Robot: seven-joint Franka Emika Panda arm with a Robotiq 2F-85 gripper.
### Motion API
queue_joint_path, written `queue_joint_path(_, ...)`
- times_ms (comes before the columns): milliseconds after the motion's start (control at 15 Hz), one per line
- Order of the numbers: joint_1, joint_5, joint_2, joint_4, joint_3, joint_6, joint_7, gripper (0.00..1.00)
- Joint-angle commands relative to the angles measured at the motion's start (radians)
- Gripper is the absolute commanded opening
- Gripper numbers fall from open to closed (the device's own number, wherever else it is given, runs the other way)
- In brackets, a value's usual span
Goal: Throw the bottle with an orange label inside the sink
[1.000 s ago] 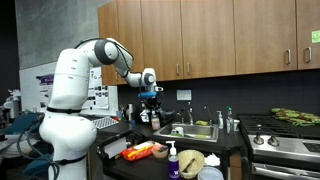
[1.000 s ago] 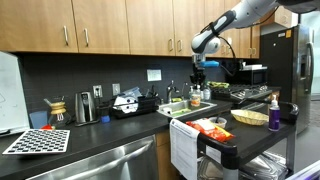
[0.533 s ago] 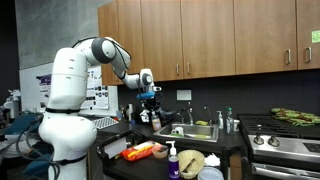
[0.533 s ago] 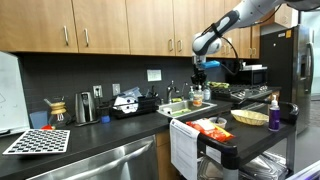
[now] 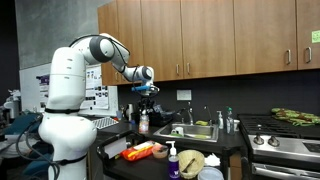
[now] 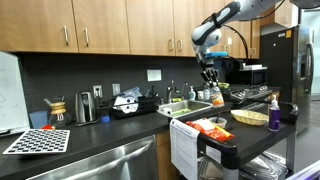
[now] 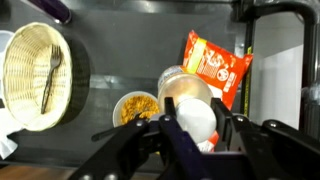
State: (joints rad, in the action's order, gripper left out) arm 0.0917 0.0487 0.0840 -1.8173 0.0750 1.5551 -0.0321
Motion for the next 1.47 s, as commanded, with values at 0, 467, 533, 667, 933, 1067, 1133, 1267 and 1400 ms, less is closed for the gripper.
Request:
queue_joint_path(0,-0.01,-0.047,0.033,0.09,-0.004,-0.169,-0.004,0.14)
queue_joint_path(467,-0.014,-0.064,0.096,0.166,-0.007,0.13,-0.018,0.14)
queue_joint_path(533,-0.005,-0.041,0.114,0.205,-0.003,0.177,-0.031,0.14)
queue_joint_path(667,0.019,0.015,0.168,0.354,0.007,0.204,-0.039,0.14)
queue_joint_path(933,0.069,0.126,0.23,0.604,0.023,0.225,0.002,0.69)
queue_joint_path(1067,0.096,0.155,0.278,0.725,0.027,0.275,-0.005,0.82)
queue_joint_path(1133,0.109,0.168,0.309,0.782,0.028,0.311,-0.002,0.88)
queue_joint_path(1267,0.132,0.182,0.397,0.889,0.021,0.423,-0.023,0.99)
queue_joint_path(1400,0.138,0.189,0.444,0.893,0.02,0.59,-0.052,1.0)
